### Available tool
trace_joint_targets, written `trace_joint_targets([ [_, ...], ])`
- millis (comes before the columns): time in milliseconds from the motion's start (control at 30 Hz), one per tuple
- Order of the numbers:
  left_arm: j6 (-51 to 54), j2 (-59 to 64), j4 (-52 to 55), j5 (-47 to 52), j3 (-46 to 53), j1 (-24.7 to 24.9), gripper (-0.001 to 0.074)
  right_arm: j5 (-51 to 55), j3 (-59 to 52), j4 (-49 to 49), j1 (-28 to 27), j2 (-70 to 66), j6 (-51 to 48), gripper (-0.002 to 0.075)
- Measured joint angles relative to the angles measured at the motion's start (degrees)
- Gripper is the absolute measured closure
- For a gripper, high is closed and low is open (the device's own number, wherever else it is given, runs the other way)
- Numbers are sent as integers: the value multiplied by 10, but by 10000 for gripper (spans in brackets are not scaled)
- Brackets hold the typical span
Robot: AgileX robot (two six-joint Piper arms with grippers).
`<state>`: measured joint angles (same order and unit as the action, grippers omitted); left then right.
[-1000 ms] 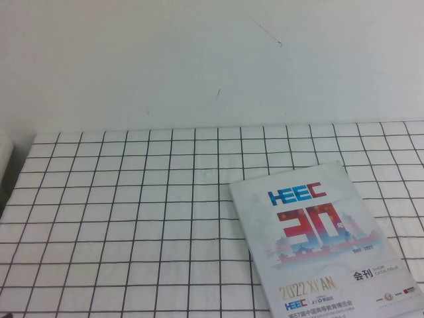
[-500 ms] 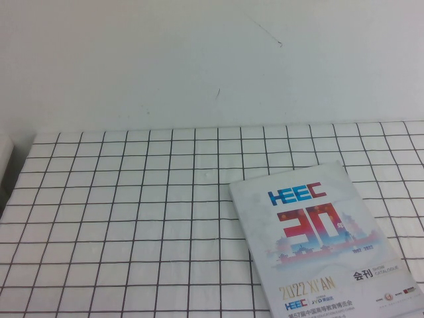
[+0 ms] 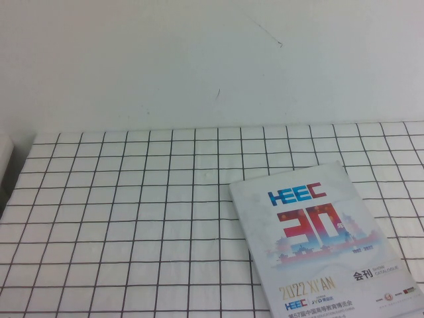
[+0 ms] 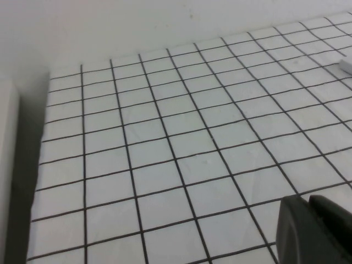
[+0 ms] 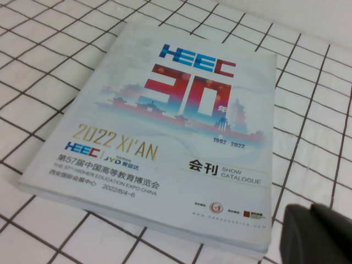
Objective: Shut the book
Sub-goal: 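Close the open booklet and leave it lying on the table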
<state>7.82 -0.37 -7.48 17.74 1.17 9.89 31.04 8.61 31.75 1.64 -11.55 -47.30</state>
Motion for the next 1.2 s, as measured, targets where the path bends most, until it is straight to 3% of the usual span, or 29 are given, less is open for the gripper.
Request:
trace_joint_targets([
  [200,0,-1,6,7,-2,-20,739,0,0,1,0,0,0,729],
  [933,2,-2,4,9,-2,-20,739,0,0,1,0,0,0,729],
  [1200,2,-2,4,9,-2,-20,739,10,0,1,0,86,0,729],
])
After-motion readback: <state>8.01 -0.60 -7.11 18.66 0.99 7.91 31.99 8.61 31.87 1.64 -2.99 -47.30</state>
